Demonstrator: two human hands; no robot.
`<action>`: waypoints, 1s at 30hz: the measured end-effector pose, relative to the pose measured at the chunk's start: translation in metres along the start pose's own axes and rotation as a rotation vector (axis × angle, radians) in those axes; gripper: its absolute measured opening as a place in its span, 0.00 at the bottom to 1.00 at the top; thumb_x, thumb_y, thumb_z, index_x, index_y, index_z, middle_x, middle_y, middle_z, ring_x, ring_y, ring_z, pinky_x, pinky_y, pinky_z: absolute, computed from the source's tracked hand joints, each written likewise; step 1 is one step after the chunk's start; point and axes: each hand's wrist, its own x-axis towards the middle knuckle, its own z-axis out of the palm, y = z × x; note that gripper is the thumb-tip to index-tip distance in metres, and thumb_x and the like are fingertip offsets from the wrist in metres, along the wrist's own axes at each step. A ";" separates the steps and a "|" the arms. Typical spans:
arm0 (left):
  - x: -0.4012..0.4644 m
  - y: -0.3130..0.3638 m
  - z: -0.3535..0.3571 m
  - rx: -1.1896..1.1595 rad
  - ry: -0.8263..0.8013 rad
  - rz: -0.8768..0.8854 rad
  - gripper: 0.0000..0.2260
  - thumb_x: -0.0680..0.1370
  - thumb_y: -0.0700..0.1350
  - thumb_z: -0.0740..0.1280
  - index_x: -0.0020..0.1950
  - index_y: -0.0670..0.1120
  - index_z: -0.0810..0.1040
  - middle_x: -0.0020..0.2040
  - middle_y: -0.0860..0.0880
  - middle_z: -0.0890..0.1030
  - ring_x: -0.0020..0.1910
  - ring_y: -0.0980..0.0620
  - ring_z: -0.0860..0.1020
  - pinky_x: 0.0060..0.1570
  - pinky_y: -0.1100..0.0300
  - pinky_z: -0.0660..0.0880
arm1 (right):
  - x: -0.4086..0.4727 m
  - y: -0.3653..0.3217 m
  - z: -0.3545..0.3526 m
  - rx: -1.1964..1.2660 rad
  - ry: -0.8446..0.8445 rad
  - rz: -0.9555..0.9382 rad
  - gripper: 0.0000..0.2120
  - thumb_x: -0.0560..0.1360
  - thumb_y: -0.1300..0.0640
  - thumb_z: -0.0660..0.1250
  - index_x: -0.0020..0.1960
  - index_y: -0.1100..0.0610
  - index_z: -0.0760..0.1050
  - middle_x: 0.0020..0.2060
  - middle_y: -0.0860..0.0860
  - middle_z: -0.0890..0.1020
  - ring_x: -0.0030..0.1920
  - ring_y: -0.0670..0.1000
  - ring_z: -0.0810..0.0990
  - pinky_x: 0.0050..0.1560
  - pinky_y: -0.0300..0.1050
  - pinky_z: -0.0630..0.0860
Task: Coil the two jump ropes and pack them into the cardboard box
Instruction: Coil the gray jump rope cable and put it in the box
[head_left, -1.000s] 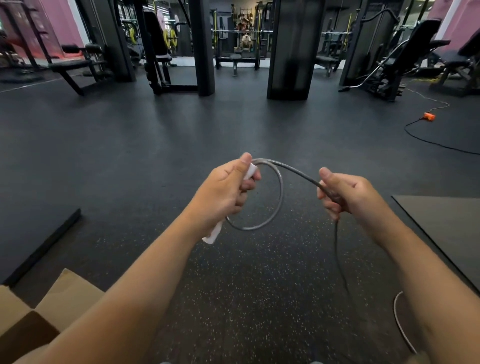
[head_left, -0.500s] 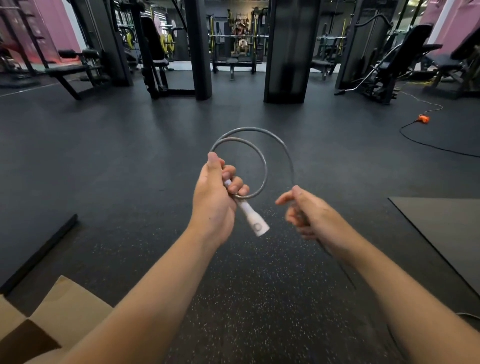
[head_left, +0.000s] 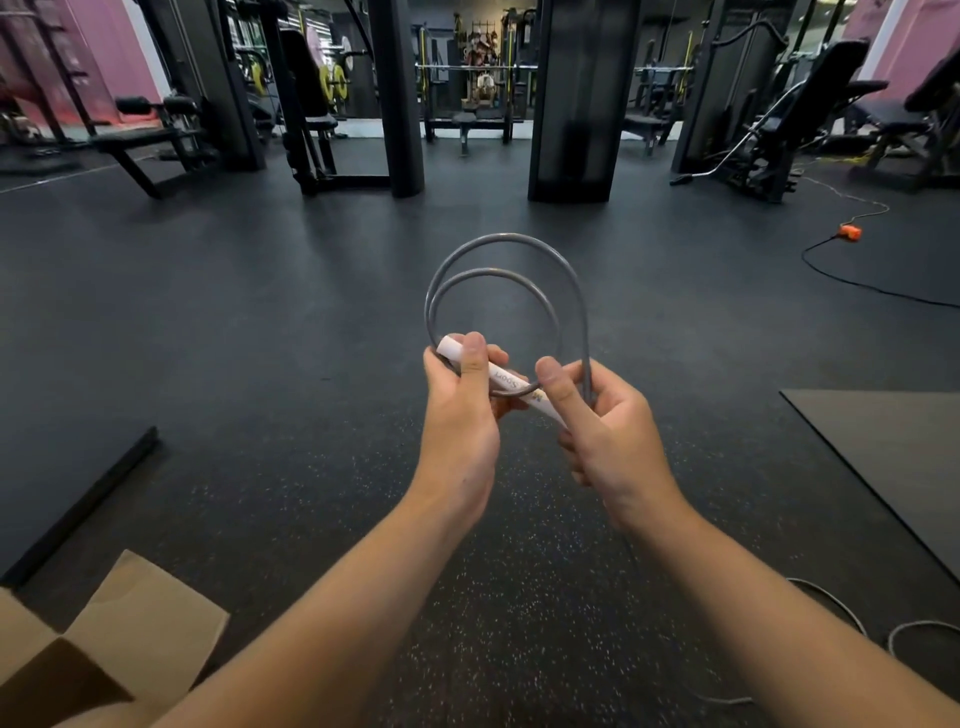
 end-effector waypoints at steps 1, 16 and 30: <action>0.002 0.001 -0.002 0.000 -0.020 -0.006 0.08 0.86 0.51 0.57 0.54 0.48 0.70 0.45 0.52 0.77 0.41 0.56 0.79 0.52 0.53 0.79 | 0.001 0.000 -0.001 -0.025 -0.007 -0.006 0.15 0.77 0.40 0.70 0.40 0.50 0.75 0.27 0.51 0.65 0.26 0.48 0.61 0.26 0.42 0.59; 0.027 0.069 -0.027 1.306 -0.778 0.183 0.21 0.69 0.59 0.79 0.59 0.58 0.81 0.52 0.60 0.84 0.52 0.63 0.80 0.53 0.62 0.77 | 0.016 -0.014 -0.048 -0.618 -0.542 -0.114 0.13 0.74 0.47 0.68 0.36 0.53 0.72 0.27 0.42 0.70 0.30 0.44 0.67 0.34 0.45 0.64; 0.021 0.023 -0.025 0.670 -0.777 -0.142 0.14 0.77 0.53 0.72 0.52 0.43 0.82 0.40 0.51 0.83 0.28 0.49 0.71 0.29 0.57 0.69 | 0.015 -0.021 -0.062 -0.146 -0.362 0.047 0.17 0.77 0.38 0.65 0.43 0.52 0.80 0.27 0.47 0.68 0.25 0.46 0.61 0.25 0.38 0.58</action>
